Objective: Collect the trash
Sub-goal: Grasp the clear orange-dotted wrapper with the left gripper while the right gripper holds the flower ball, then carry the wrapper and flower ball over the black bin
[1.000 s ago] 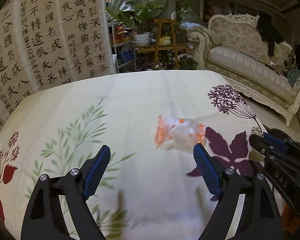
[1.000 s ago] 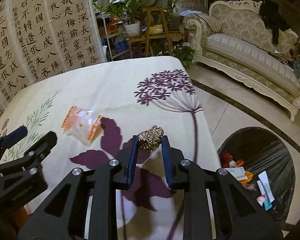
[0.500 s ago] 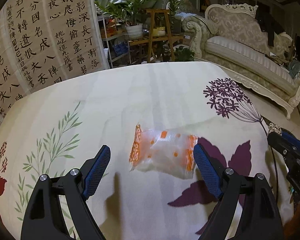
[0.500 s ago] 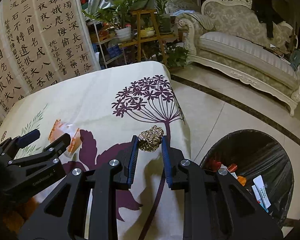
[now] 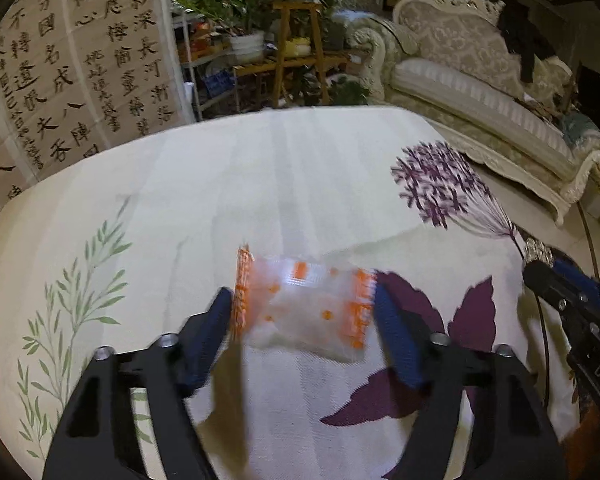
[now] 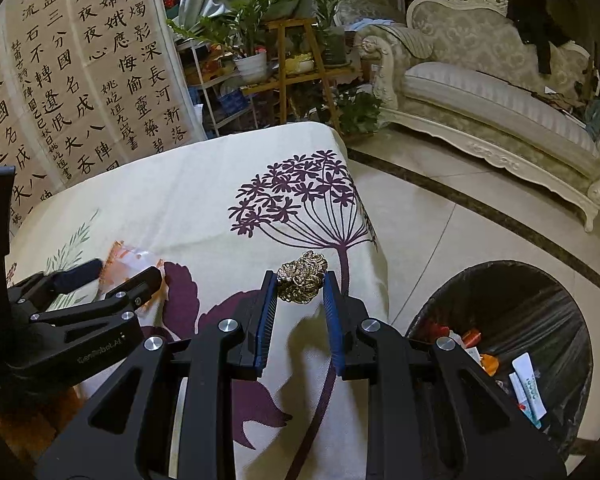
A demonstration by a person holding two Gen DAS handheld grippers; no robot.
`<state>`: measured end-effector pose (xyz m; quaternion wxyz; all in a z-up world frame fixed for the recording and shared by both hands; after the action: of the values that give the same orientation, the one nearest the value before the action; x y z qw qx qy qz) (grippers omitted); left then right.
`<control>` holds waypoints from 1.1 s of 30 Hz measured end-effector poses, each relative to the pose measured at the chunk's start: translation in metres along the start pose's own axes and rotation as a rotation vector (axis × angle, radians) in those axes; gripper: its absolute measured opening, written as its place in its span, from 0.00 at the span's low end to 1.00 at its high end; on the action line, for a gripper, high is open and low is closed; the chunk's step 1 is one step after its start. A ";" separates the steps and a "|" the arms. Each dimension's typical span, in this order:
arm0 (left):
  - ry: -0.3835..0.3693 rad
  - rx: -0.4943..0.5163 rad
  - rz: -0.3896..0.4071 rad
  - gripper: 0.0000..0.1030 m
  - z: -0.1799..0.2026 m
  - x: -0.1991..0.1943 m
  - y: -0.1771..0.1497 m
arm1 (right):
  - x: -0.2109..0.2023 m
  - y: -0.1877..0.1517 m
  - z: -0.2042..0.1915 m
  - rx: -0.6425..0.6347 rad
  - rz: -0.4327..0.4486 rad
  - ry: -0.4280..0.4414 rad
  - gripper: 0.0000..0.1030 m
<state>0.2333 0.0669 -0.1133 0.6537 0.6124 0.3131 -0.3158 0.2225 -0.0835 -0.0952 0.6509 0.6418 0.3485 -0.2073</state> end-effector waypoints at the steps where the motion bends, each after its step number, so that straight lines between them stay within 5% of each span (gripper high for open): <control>1: -0.004 0.005 0.004 0.63 0.001 -0.001 0.000 | 0.000 0.000 0.001 -0.001 -0.001 0.001 0.22; 12: -0.022 0.020 0.027 0.28 0.005 -0.009 -0.004 | 0.000 -0.005 -0.001 0.003 -0.012 -0.002 0.22; 33: -0.034 0.000 0.083 0.25 0.014 -0.056 -0.033 | -0.042 -0.036 -0.002 0.005 0.005 -0.007 0.22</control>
<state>0.1731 0.0533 -0.0880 0.6714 0.6194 0.2764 -0.2987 0.1679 -0.0928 -0.0898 0.6511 0.6436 0.3441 -0.2085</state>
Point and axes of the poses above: each gripper's, at about its wrist camera, not at the fingertips, and x roughly the way its jaws point, z to its right, y to its top, the point moved 8 cm from there along x, roughly the way its jaws point, and after that the axes turned 5 degrees about -x, right-handed, at the moved point
